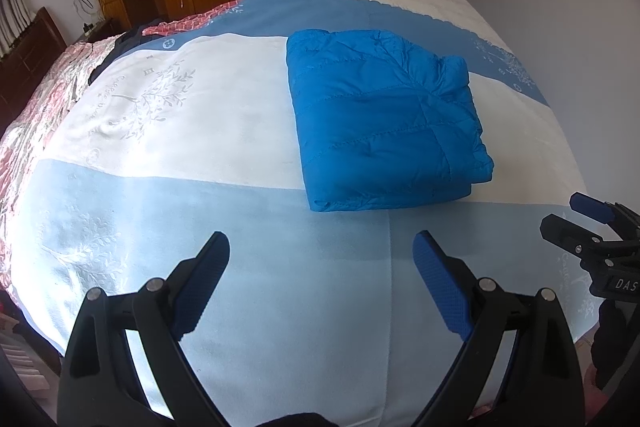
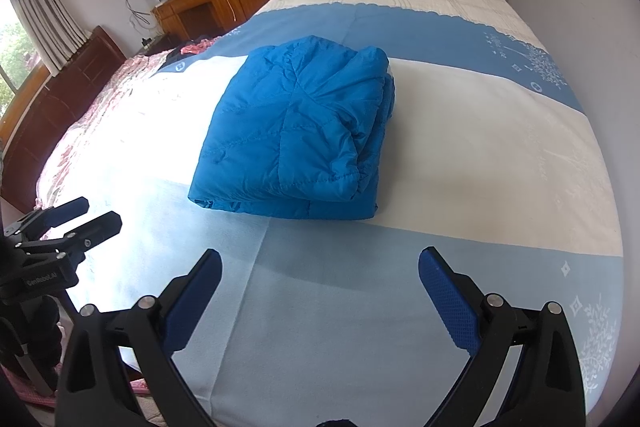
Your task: Fold large clothes
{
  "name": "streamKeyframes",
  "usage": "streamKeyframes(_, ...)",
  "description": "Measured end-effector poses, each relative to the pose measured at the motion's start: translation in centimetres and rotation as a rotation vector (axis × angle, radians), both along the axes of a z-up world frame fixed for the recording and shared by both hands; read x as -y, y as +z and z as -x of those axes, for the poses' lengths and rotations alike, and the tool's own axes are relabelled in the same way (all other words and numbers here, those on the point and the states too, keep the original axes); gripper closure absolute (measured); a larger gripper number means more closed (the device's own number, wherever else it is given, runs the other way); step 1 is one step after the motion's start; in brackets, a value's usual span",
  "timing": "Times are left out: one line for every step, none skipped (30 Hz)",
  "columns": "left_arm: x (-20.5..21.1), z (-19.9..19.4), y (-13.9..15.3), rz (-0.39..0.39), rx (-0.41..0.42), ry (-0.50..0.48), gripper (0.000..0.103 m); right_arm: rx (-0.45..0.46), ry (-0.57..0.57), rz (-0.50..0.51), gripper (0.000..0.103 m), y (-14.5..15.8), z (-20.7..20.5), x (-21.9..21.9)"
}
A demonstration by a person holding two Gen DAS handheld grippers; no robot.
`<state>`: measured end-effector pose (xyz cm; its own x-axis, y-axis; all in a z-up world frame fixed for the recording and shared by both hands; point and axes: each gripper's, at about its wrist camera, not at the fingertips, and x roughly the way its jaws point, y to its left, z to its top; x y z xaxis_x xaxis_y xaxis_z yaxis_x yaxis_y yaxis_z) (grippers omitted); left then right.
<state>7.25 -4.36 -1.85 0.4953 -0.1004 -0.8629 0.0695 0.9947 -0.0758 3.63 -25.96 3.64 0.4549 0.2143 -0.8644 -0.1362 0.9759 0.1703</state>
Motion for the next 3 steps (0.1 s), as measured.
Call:
streamKeyframes(0.01,0.0,-0.01,0.0,0.0,0.0,0.011,0.001,0.001,-0.001,0.004,0.02,0.01,-0.01)
streamKeyframes(0.02,-0.01,-0.01,0.0,0.0,0.0,0.011,0.0,0.0,-0.002,0.004,0.0,0.0,0.01)
streamKeyframes(0.05,-0.01,-0.02,0.0,0.0,0.0,0.011,0.001,0.0,0.0,0.004,0.02,0.01,-0.01)
